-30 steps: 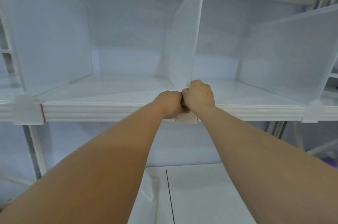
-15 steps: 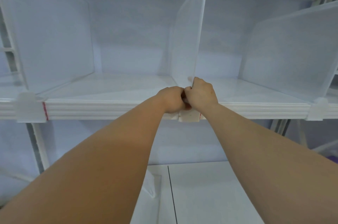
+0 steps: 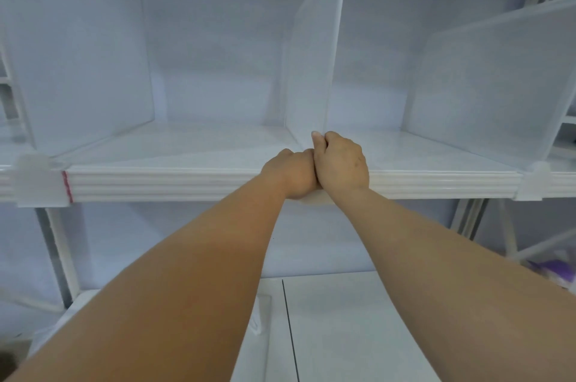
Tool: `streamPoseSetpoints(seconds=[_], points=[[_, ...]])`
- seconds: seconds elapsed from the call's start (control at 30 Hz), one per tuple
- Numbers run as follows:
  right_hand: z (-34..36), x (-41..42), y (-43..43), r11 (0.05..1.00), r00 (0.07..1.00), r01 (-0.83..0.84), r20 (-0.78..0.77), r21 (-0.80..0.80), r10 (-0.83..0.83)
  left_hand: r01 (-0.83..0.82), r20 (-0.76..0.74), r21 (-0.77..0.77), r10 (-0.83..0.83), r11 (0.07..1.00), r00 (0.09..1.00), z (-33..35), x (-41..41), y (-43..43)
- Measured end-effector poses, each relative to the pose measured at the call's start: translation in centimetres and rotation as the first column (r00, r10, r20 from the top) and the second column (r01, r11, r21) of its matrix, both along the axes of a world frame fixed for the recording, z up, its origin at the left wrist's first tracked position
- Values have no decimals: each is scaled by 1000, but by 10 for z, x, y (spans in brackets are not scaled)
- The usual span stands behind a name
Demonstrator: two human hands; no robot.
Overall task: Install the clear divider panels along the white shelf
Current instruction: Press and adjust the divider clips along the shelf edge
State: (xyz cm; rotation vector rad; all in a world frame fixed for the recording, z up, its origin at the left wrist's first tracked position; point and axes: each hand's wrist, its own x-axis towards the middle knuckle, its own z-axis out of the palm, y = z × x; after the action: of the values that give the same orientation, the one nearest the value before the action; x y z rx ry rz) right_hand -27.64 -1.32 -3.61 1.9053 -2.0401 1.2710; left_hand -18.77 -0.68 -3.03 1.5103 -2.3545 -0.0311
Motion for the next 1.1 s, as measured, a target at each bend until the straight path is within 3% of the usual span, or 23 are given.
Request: streamPoseSetpoints(seconds=[0.17, 0.43, 0.73, 1.1], points=[[7, 2, 5, 996, 988, 85, -128, -6, -85, -17, -34, 38, 18, 999, 999, 0, 0, -2], [9, 8, 4, 998, 998, -30, -55, 60, 33, -61, -98, 44, 65, 997, 993, 1, 4, -7], [17, 10, 4, 998, 978, 31, -209, 55, -18, -77, -123, 59, 84, 995, 989, 4, 5, -5], [20, 9, 7, 995, 988, -33, -145, 98, 47, -89, -192, 44, 96, 995, 977, 2, 5, -6]])
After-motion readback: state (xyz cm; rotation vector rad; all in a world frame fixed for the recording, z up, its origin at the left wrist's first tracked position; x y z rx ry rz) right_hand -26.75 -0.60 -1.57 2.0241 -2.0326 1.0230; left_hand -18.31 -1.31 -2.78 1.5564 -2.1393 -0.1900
